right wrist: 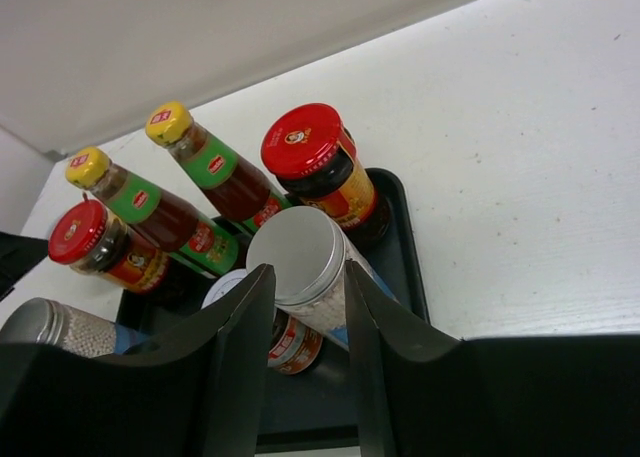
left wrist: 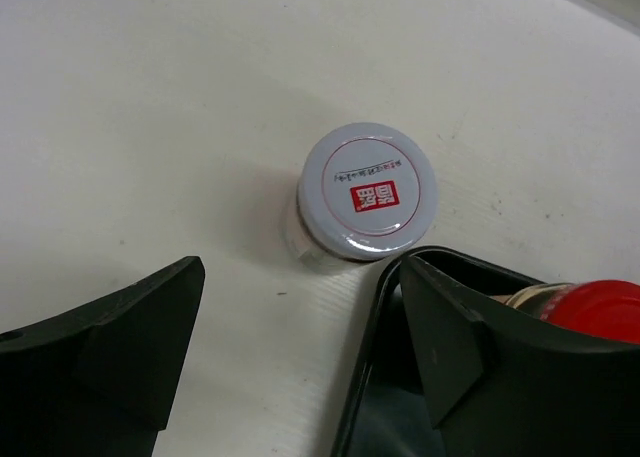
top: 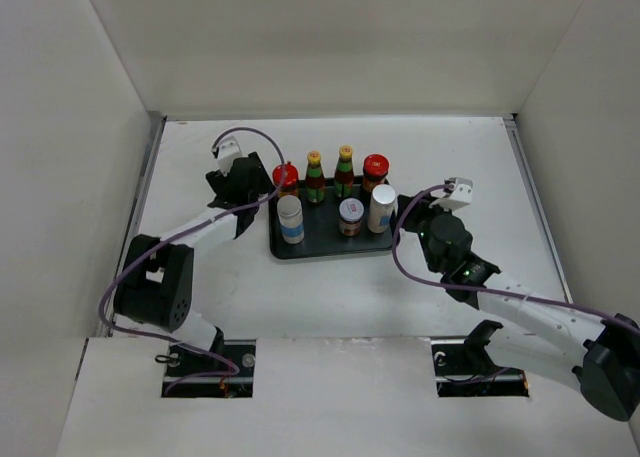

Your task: Organize the condiment bottles

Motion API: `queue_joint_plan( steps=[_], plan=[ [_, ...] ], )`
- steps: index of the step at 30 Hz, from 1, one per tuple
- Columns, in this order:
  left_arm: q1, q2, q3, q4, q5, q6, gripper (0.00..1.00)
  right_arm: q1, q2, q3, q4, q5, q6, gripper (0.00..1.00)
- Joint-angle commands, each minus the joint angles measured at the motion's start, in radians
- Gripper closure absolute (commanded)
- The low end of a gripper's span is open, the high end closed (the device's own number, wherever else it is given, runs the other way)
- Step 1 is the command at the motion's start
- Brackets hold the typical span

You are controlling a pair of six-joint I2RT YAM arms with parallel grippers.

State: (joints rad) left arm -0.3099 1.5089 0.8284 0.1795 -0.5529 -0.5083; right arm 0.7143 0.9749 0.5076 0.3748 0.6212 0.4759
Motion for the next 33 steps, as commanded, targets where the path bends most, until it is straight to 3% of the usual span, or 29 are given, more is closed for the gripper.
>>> queue_joint_plan(
  steps=[1,11,15,19,23,26,33],
  plan=[
    [0.018,0.043,0.106,0.069,0.050,0.011,0.21,0.004,0.004,0.005,0.062,-0.020,0.007,0.58],
    [0.038,0.209,0.228,0.080,0.099,0.039,0.22,0.004,-0.005,-0.003,0.088,-0.046,0.000,0.55],
    [0.036,0.240,0.241,0.063,0.096,0.042,0.31,0.004,-0.008,-0.004,0.088,-0.048,0.003,0.54],
    [0.038,0.229,0.209,0.068,0.064,0.030,0.47,0.004,-0.012,-0.006,0.088,-0.048,0.001,0.53],
    [0.042,0.198,0.180,0.057,0.048,0.044,0.52,0.004,-0.010,-0.003,0.088,-0.048,-0.003,0.52],
    [0.058,0.174,0.140,0.063,0.050,0.031,0.61,0.004,-0.018,-0.006,0.088,-0.048,-0.003,0.52],
    [0.073,0.102,0.064,0.042,0.047,0.033,0.59,0.006,-0.022,-0.006,0.087,-0.048,-0.006,0.49]
  ],
)
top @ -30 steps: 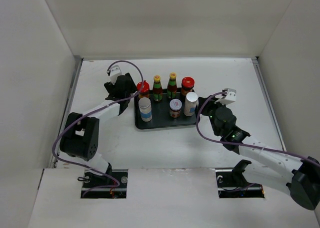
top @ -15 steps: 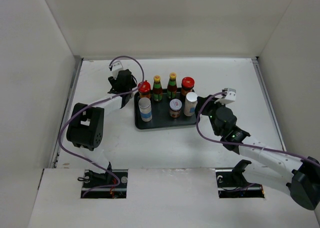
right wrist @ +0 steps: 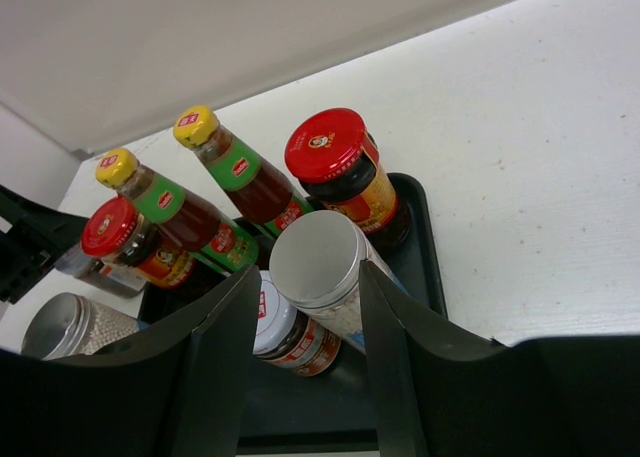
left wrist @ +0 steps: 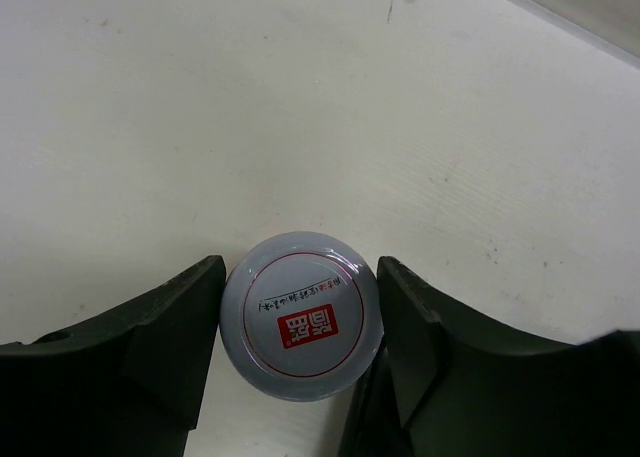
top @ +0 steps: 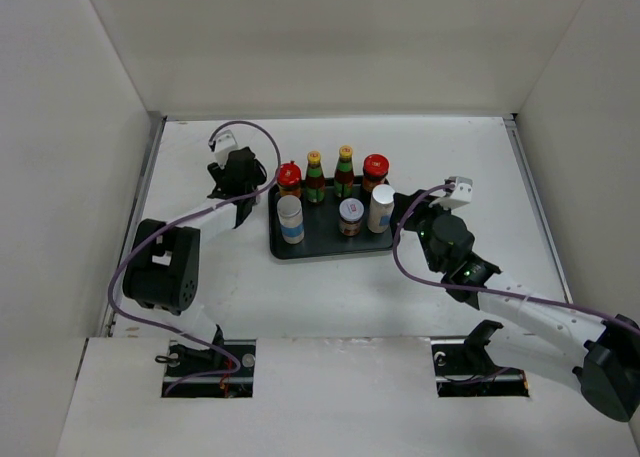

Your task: Organize the condiment bottles

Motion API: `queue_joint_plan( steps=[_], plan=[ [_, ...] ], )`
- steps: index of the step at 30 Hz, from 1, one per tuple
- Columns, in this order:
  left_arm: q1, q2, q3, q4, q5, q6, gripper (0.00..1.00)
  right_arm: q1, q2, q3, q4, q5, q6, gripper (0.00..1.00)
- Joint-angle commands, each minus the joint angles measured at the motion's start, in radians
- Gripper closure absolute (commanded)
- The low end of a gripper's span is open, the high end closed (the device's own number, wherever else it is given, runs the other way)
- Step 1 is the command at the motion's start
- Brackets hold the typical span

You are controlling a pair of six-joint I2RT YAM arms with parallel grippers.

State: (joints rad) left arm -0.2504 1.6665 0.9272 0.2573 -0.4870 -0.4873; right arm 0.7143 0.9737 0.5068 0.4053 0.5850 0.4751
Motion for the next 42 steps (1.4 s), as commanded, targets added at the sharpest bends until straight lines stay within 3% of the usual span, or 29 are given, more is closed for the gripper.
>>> queue_joint_plan(
  steps=[1,4,16,18,21,24,28,36,39,42],
  plan=[
    [0.015,-0.063,-0.036,-0.055,-0.019,0.015,0.57,0.006,-0.023,-0.005,0.056,-0.011,-0.004,0.49],
    [0.013,-0.077,-0.036,-0.099,-0.019,0.029,0.44,0.006,-0.018,-0.004,0.056,-0.011,-0.006,0.49],
    [0.007,-0.024,-0.013,-0.119,-0.009,0.039,0.34,0.007,-0.023,-0.007,0.058,-0.011,-0.006,0.47],
    [0.007,-0.034,-0.027,-0.109,-0.012,0.036,0.39,0.009,-0.018,-0.002,0.056,-0.011,-0.010,0.47],
    [0.009,-0.054,-0.037,-0.102,-0.022,0.033,0.56,0.009,-0.021,-0.005,0.058,-0.011,-0.004,0.47],
    [-0.006,-0.135,-0.056,-0.102,-0.054,0.039,0.63,0.009,-0.018,-0.004,0.058,-0.013,-0.009,0.46],
    [-0.058,-0.311,-0.079,-0.125,-0.104,0.061,0.64,0.009,-0.021,-0.005,0.058,-0.016,-0.004,0.45],
    [-0.275,-0.706,-0.074,-0.320,-0.216,0.107,0.64,0.010,-0.027,-0.007,0.058,-0.016,-0.003,0.45],
    [-0.361,-0.767,-0.019,-0.340,-0.249,0.119,0.64,0.012,-0.024,-0.004,0.058,-0.017,-0.010,0.45],
    [-0.459,-0.734,0.070,-0.322,-0.248,0.153,0.63,0.012,-0.032,-0.005,0.056,-0.017,-0.007,0.45]
  ],
)
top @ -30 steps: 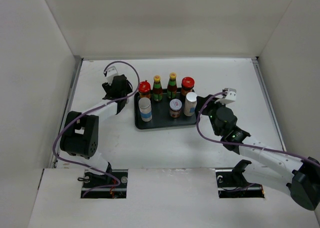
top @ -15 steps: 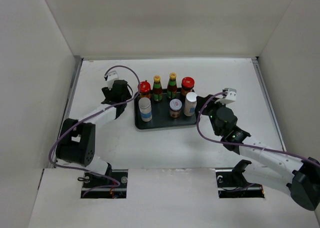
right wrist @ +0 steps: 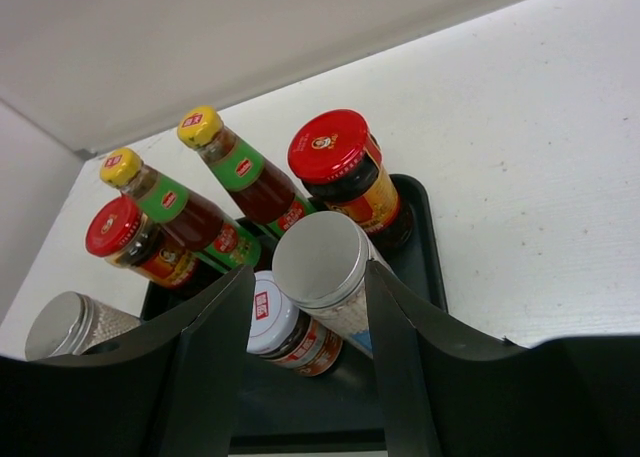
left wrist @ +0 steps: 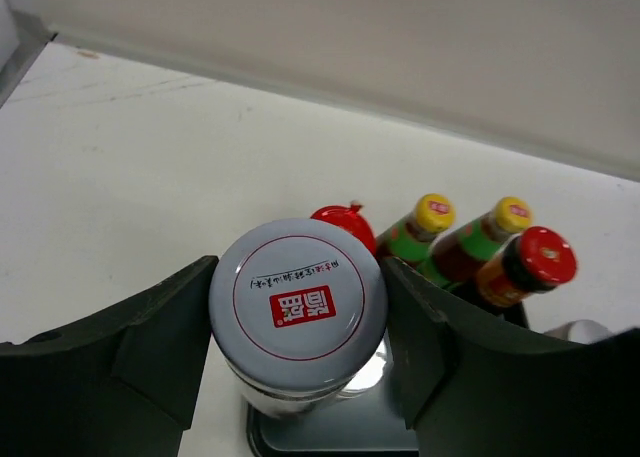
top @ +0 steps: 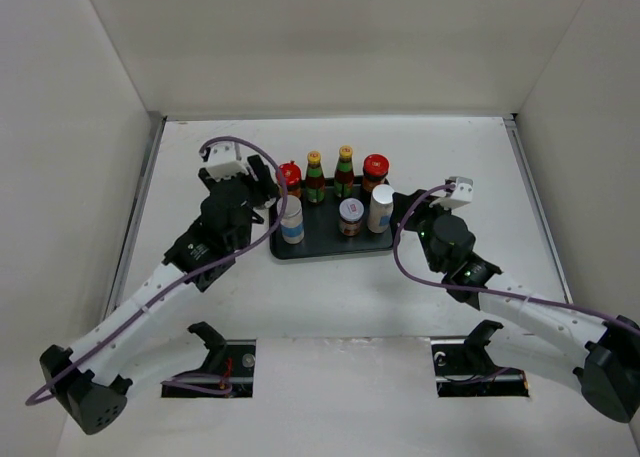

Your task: Organize the condiment bottles

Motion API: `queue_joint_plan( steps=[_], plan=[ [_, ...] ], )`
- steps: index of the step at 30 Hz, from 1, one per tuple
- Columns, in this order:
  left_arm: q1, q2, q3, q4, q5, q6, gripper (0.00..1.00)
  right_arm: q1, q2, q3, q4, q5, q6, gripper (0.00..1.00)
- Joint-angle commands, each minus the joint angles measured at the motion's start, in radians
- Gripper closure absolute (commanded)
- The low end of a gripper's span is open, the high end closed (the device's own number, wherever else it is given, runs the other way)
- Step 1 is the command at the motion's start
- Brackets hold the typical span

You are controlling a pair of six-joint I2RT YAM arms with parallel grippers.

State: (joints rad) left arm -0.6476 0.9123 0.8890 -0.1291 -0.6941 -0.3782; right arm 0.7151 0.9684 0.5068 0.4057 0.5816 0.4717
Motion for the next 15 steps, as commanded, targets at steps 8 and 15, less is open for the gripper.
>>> queue_joint_plan(
  steps=[8,15],
  plan=[
    [-0.269,0.282,0.173,0.247,0.041,0.064,0.63,0.011,-0.043,-0.011,0.056,-0.014,-0.008,0.45],
    [-0.283,0.454,0.127,0.411,0.041,0.081,0.63,0.011,-0.043,-0.010,0.056,-0.014,-0.010,0.45]
  ],
)
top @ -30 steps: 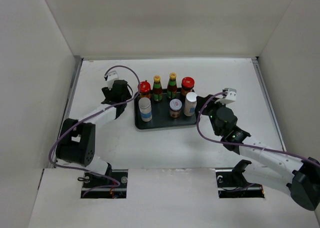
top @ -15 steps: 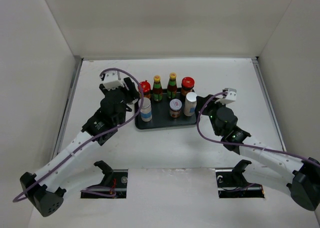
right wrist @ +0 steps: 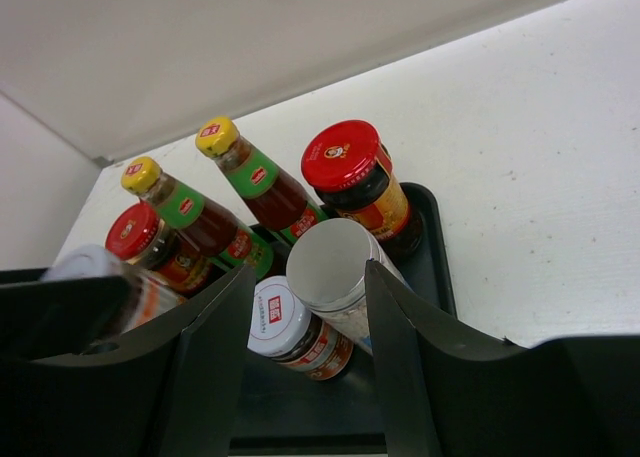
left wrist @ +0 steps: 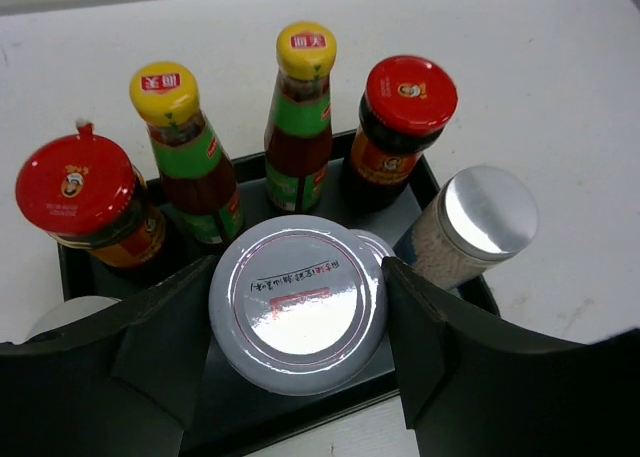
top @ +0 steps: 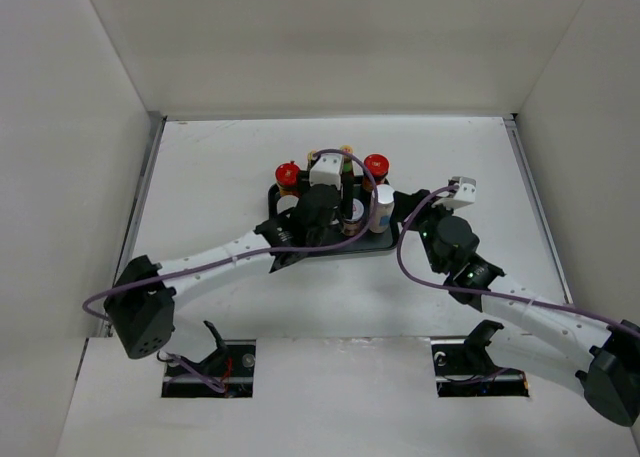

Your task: Organize the condiment bottles

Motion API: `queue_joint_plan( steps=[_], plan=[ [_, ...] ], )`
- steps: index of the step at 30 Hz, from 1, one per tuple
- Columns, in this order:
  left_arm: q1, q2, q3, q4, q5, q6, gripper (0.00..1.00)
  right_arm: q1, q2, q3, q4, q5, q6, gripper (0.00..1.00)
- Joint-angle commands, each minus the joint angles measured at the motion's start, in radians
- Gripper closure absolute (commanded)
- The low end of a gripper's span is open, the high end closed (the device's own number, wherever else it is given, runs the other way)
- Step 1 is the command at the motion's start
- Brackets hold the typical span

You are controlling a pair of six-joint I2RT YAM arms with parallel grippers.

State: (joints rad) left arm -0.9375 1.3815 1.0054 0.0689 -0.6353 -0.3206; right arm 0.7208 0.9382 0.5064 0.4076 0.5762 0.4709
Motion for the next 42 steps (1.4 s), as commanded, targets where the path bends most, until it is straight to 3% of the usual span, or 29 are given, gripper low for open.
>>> queue_joint_plan(
  steps=[1,13,36,42],
  plan=[
    [0.012,-0.001,0.003,0.227,-0.018,0.023,0.63,0.006,-0.015,-0.009,0.054,-0.009,-0.009,0.45],
    [0.045,0.091,-0.123,0.361,-0.072,0.017,0.63,0.006,0.001,-0.008,0.056,-0.009,-0.008,0.45],
    [-0.002,0.260,-0.243,0.565,-0.194,-0.051,0.61,0.006,0.007,-0.008,0.059,-0.009,-0.006,0.45],
    [-0.014,0.297,-0.258,0.594,-0.207,-0.071,0.50,0.006,0.004,-0.008,0.059,-0.009,-0.006,0.44]
  ],
)
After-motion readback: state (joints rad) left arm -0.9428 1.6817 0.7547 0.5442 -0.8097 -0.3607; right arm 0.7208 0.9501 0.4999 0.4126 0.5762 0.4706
